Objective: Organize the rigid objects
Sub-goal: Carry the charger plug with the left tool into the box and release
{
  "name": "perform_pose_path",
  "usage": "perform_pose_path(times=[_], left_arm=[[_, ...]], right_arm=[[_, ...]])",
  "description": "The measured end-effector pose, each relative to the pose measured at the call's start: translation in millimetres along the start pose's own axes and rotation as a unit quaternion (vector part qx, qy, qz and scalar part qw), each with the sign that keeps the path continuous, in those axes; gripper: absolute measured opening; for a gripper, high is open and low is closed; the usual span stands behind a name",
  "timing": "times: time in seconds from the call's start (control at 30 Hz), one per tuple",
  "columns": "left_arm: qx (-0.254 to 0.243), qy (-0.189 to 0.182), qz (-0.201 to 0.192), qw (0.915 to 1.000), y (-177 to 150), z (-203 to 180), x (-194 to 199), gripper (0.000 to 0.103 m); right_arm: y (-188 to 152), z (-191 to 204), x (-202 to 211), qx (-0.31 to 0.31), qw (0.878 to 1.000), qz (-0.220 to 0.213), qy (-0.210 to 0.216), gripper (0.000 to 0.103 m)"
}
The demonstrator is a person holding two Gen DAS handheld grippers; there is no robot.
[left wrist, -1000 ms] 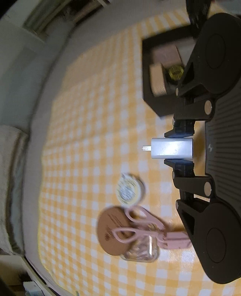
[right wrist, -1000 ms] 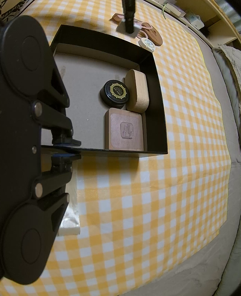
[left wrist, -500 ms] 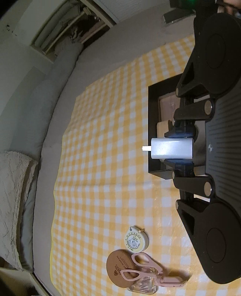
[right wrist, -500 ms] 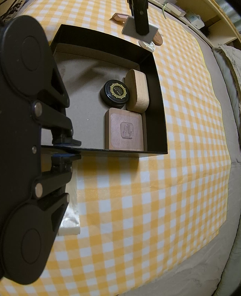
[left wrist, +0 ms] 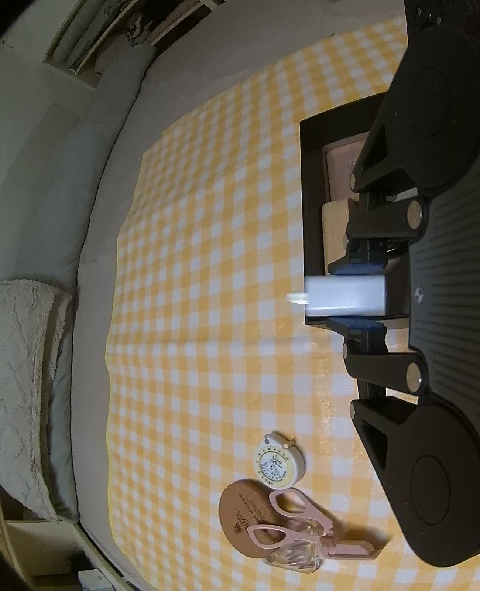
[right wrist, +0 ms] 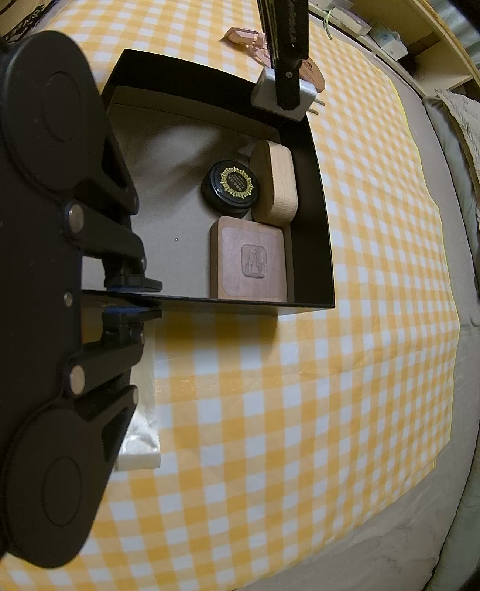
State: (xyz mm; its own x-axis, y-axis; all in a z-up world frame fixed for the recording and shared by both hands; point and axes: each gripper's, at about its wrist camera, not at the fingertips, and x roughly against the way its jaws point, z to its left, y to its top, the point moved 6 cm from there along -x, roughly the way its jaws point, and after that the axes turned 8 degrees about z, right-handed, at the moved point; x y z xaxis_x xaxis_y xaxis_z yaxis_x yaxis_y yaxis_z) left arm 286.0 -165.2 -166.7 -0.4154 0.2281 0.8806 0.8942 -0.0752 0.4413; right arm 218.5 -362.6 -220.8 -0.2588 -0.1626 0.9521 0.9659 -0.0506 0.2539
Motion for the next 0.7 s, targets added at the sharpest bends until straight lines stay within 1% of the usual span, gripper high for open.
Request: perform_pose_path(times=[0.07, 0.23, 0.4, 0.57, 0.67, 0.7], left_arm=[[-0.004, 0.005, 0.002, 1.0, 0.0, -0.5, -0.6, 0.039], [-0.014, 0.001, 0.017, 0.9998, -4.4, 0.5, -2.4, 0.041], [-0.019, -0.002, 0.023, 0.9996, -6.4, 4.5, -1.2, 0.05], [-0.028, -0.008, 0.03, 0.9991, -11.3, 3.9, 3.7, 0.056], [-0.048, -0.006, 0.039, 0.9981, -15.4, 1.8, 5.1, 0.067], [-0.059, -0.001, 0.045, 0.9973, -17.5, 1.6, 3.7, 0.067]], right_arm=[[-0.3, -0.1, 0.0, 0.0, 1.0, 0.0, 0.001, 0.009], [-1.1, -0.5, 0.6, -0.001, 1.0, 0.001, 0.001, 0.009], [-1.2, -0.7, 0.5, 0.0, 1.0, 0.001, 0.001, 0.009], [-1.4, -0.7, 1.0, 0.0, 1.0, 0.001, 0.0, 0.009], [-1.2, -1.0, 0.6, -0.001, 1.0, 0.002, -0.002, 0.009], [-1.1, -1.1, 0.7, -0.001, 1.0, 0.002, -0.003, 0.009]])
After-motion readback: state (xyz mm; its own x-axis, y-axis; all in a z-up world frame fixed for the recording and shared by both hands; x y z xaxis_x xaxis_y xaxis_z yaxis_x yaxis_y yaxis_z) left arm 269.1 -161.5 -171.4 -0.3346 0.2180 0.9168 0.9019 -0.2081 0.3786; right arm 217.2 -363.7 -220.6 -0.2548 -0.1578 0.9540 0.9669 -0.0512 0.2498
